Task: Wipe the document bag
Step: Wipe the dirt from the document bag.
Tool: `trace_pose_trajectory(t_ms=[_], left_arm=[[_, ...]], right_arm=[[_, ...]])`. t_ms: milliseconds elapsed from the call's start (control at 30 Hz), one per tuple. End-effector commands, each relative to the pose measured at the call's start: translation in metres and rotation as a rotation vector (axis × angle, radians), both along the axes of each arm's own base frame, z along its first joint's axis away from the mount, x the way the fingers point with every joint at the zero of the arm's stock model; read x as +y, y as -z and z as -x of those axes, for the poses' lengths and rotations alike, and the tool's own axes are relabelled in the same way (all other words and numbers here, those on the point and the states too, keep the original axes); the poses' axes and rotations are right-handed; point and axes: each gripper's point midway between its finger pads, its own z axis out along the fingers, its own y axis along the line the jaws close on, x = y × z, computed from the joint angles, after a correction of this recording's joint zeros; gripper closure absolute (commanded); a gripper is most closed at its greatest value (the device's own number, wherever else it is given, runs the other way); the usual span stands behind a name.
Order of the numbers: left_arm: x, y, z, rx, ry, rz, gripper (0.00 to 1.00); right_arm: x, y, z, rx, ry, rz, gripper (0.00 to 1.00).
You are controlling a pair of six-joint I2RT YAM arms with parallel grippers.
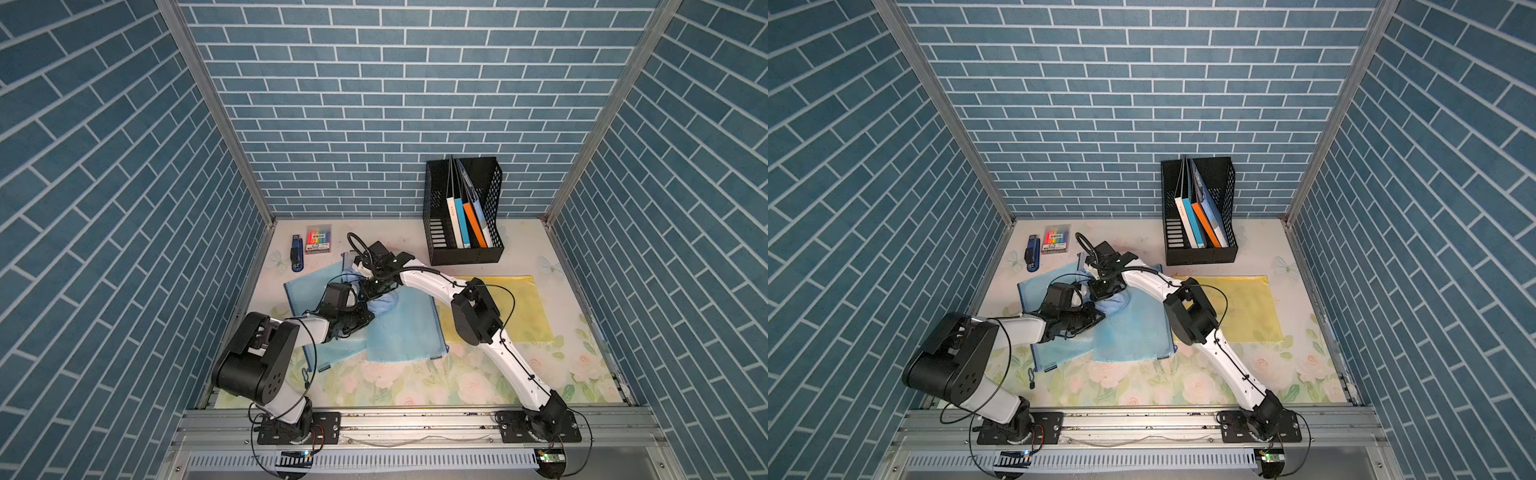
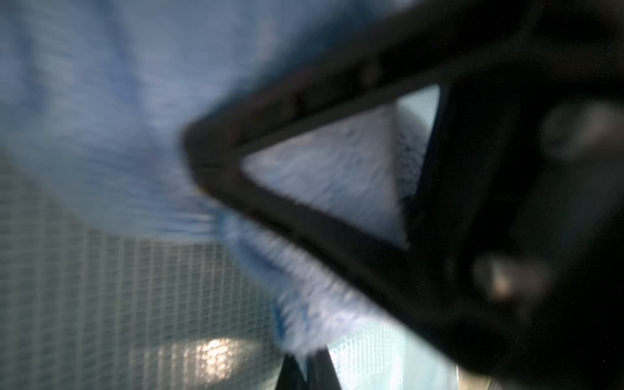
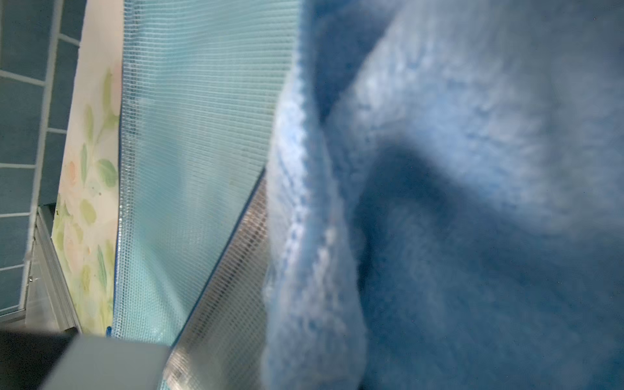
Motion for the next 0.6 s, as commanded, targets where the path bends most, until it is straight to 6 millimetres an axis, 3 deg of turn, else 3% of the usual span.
trace_pose_trajectory(t_ms=[0,167,300,467,567], left_arm=[[0.003,-0.003,-0.005,-0.026,-0.031,0.0,1.0],[0.005,-0.004,-0.007,-0.03,-0.053,0.002,1.0],[0.006,-0.004,-0.009,-0.031,-0.067,0.005,1.0],[0.007,-0.003,-0.01,-0.027,-0.08,0.005,1.0],[0.007,-0.003,-0.012,-0.029,-0.089,0.009,1.0]], right_arm=[[-0.059,-0.006,-0.037,-0.04,0.109,0.097,0.96],[-0.125,-0.019,-0.069,-0.113,0.201,0.188,0.96],[-0.152,-0.03,-0.072,-0.161,0.209,0.24,0.96],[-0.145,-0.025,-0.055,-0.099,0.198,0.211,0.96],[-0.114,-0.028,-0.027,-0.075,0.122,0.145,0.96]])
